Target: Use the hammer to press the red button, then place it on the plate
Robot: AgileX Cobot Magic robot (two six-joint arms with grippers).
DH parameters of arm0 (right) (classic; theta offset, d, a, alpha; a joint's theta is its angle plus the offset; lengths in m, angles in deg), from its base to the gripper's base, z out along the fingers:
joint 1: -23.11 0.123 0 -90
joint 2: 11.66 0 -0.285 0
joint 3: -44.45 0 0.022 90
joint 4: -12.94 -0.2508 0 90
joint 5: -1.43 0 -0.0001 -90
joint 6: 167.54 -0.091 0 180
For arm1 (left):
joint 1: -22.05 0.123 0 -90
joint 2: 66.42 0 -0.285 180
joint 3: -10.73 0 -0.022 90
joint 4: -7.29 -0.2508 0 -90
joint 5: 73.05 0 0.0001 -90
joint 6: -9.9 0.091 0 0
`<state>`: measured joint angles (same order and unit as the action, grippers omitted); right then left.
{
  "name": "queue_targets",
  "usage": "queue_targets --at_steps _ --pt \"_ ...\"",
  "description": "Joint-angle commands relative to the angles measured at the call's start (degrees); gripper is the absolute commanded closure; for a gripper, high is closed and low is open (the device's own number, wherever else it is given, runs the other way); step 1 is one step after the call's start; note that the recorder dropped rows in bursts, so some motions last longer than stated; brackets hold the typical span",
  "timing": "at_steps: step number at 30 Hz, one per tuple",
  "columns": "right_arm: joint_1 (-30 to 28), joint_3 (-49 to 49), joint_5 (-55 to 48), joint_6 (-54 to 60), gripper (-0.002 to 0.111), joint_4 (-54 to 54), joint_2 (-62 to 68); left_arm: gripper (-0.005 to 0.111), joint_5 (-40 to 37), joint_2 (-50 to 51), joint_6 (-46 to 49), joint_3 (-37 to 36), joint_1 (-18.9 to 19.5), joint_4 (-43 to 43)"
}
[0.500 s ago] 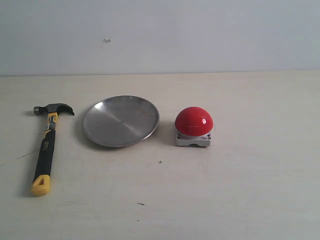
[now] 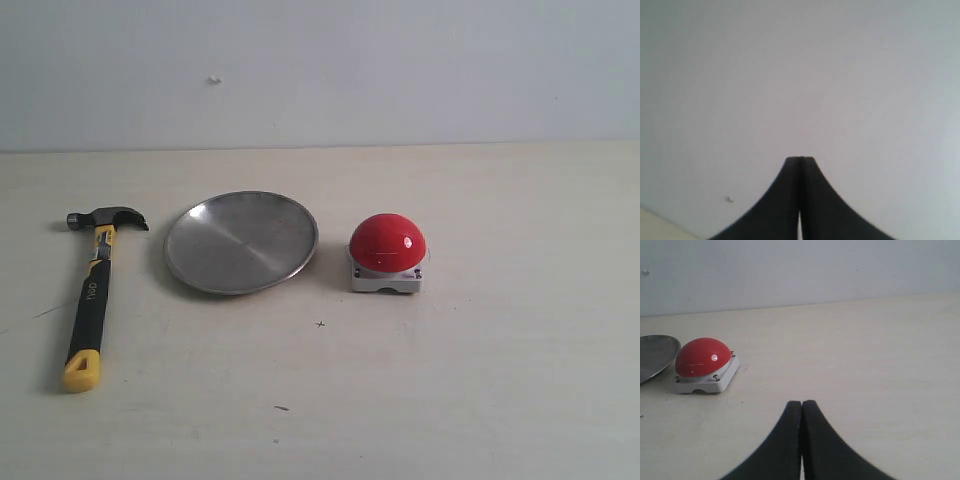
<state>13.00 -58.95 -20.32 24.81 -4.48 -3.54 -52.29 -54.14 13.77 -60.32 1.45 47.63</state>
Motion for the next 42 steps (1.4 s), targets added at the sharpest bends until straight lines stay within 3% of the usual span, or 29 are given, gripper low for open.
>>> queue_targets --at_steps 1,2,4,8,9,10,13,19,23,26,29,32,37,42 --pt "-0.34 0.2 0.48 0.06 0.108 -0.17 -0.33 0.107 -0.94 12.92 18.69 10.51 0.07 10.01" --pt "-0.34 0.2 0.48 0.06 0.108 -0.17 -0.33 0.107 -1.0 22.87 29.08 15.03 0.07 18.26" --pt "-0.34 0.2 0.48 0.06 0.108 -0.17 -0.33 0.107 -1.53 31.84 39.79 19.82 0.07 27.68" --pt "-0.34 0.2 0.48 0.06 0.108 -0.17 -0.33 0.107 -4.17 55.11 72.14 30.64 0.07 54.2" --pt "-0.34 0.2 0.48 0.06 0.108 -0.17 -0.33 0.107 -3.48 60.59 82.11 32.85 0.07 59.61" --pt "-0.34 0.2 0.48 0.06 0.108 -0.17 -0.33 0.107 -2.43 65.81 86.89 35.23 -0.09 59.61" --pt "-0.34 0.2 0.48 0.06 0.108 -0.17 -0.33 0.107 1.97 77.88 87.8 39.97 -0.1 59.61" --pt "-0.34 0.2 0.48 0.06 0.108 -0.17 -0.33 0.107 1.94 94.02 92.96 47.71 0.03 59.61" --pt "-0.34 0.2 0.48 0.06 0.108 -0.17 -0.33 0.107 5.03 97.8 105.46 51.22 0.03 59.61" --pt "-0.34 0.2 0.48 0.06 0.108 -0.17 -0.33 0.107 17.6 98.93 115.33 53.63 0.03 59.61" --pt "-0.34 0.2 0.48 0.06 0.108 -0.17 -0.33 0.107 34.24 99.43 116.32 56.08 0.17 59.61" --pt "-0.34 0.2 0.48 0.06 0.108 -0.17 -0.33 0.107 42.6 99.43 116.32 57.17 0.32 59.61" --pt "-0.34 0.2 0.48 0.06 0.108 -0.17 -0.33 0.107 41.71 99.43 116.32 55.2 -2.67 59.61" --pt "-0.34 0.2 0.48 0.06 0.108 -0.17 -0.33 0.107 31.01 99.43 116.32 52.04 -7.79 59.61"
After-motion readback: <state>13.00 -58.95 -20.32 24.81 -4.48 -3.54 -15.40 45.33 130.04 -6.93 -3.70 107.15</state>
